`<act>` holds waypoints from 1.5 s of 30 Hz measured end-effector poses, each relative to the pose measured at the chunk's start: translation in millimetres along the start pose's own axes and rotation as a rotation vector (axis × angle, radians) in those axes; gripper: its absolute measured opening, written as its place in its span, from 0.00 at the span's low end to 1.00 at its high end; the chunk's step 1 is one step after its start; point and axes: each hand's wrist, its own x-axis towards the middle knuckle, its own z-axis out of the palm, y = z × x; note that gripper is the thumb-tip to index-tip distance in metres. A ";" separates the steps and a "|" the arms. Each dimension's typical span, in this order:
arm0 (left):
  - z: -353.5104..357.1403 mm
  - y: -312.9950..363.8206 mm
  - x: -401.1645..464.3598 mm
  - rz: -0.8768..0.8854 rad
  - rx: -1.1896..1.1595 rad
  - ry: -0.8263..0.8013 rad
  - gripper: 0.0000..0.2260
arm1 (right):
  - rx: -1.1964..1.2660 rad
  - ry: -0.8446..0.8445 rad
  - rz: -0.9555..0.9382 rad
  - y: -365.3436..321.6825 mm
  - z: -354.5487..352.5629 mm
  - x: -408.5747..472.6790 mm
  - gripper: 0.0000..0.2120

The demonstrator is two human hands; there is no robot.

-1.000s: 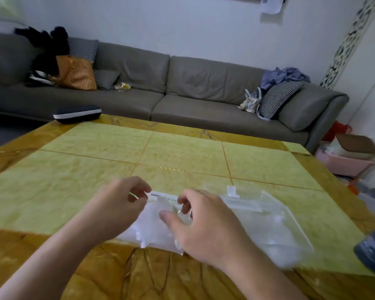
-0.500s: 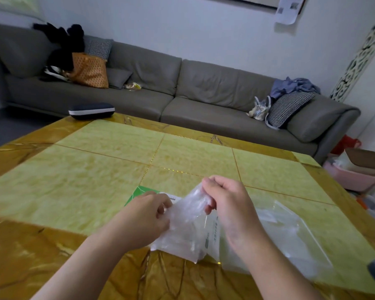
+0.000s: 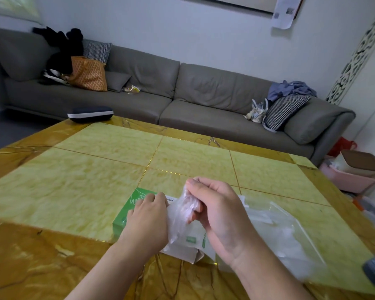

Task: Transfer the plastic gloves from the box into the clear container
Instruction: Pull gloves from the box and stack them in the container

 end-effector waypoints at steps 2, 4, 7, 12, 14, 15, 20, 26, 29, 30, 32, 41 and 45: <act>1.1 -2.0 1.1 0.005 -0.012 0.003 0.18 | 0.075 0.035 0.037 -3.3 -2.0 -1.7 0.18; -1.2 -6.2 2.3 0.022 -0.081 -0.009 0.17 | 0.093 0.131 0.046 -9.0 -10.5 -1.9 0.18; -12.2 -14.7 2.5 0.052 -0.185 0.028 0.21 | -0.305 0.298 -0.037 -13.8 -31.7 0.0 0.16; -10.8 -26.1 2.0 0.172 0.007 -0.075 0.38 | -1.060 0.116 -0.116 -21.6 -38.4 -2.7 0.37; -0.9 -28.1 3.0 0.182 0.050 -0.138 0.39 | -1.189 -0.079 -0.149 -20.5 -29.8 -0.6 0.46; 3.5 -28.6 3.7 0.177 0.057 -0.152 0.39 | -1.237 -0.140 -0.195 -15.5 -26.8 2.9 0.41; 12.7 -23.6 6.2 0.114 0.107 -0.159 0.35 | -1.115 -0.007 -0.246 -4.5 -8.0 23.4 0.14; 10.0 -20.8 3.1 0.120 0.101 -0.147 0.31 | -0.873 0.065 -0.264 -13.9 -4.2 23.0 0.19; 12.4 -16.9 3.3 0.084 0.139 -0.172 0.31 | -0.776 0.077 -0.229 -11.8 -1.2 18.5 0.20; 14.1 -16.5 4.1 0.079 0.139 -0.177 0.31 | -0.744 0.084 -0.221 -11.0 0.2 17.7 0.21; 19.2 -18.2 6.0 0.080 0.122 -0.165 0.32 | -0.710 0.076 -0.216 -10.9 2.5 16.7 0.18; 20.7 -19.4 7.0 0.076 0.160 -0.183 0.33 | -0.768 -0.143 -0.045 -47.9 -8.0 6.9 0.18; 19.4 -19.8 6.7 0.084 0.171 -0.188 0.36 | -0.827 -0.071 0.130 -70.7 -4.5 4.7 0.45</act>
